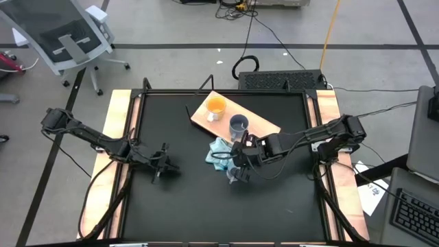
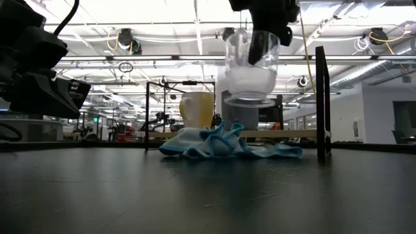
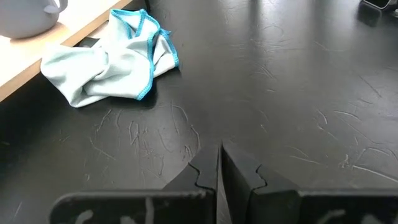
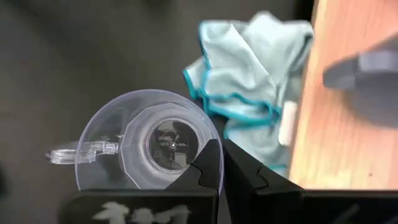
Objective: Stack small to large cups/mugs on shelf
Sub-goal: Put the transparent mug on the shelf
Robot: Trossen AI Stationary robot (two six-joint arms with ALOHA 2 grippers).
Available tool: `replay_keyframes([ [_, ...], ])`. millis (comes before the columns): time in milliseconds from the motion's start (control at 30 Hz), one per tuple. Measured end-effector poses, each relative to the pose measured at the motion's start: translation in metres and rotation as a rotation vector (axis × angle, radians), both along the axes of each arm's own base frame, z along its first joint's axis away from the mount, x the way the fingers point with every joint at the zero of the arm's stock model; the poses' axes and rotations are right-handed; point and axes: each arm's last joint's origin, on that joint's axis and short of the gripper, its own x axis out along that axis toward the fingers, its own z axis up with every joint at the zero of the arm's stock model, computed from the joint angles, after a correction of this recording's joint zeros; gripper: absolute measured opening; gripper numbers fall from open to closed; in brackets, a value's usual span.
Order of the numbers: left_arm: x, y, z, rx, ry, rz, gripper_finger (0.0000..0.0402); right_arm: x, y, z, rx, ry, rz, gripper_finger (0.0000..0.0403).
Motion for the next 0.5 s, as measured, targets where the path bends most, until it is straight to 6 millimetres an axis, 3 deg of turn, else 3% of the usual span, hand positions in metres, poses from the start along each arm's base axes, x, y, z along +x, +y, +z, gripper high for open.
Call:
replay_keyframes([
  [233,0.000,0.000,0.000,0.000,0.000,0.000,0.0021,-0.005,-0.008,0.005,-0.014,0.070,-0.030,0.0000],
  [500,0.000,0.000,0.000,0.000,0.001,0.000,0.0021,-0.011,-0.020,0.033,-0.010,0.010,-0.052,0.0000],
])
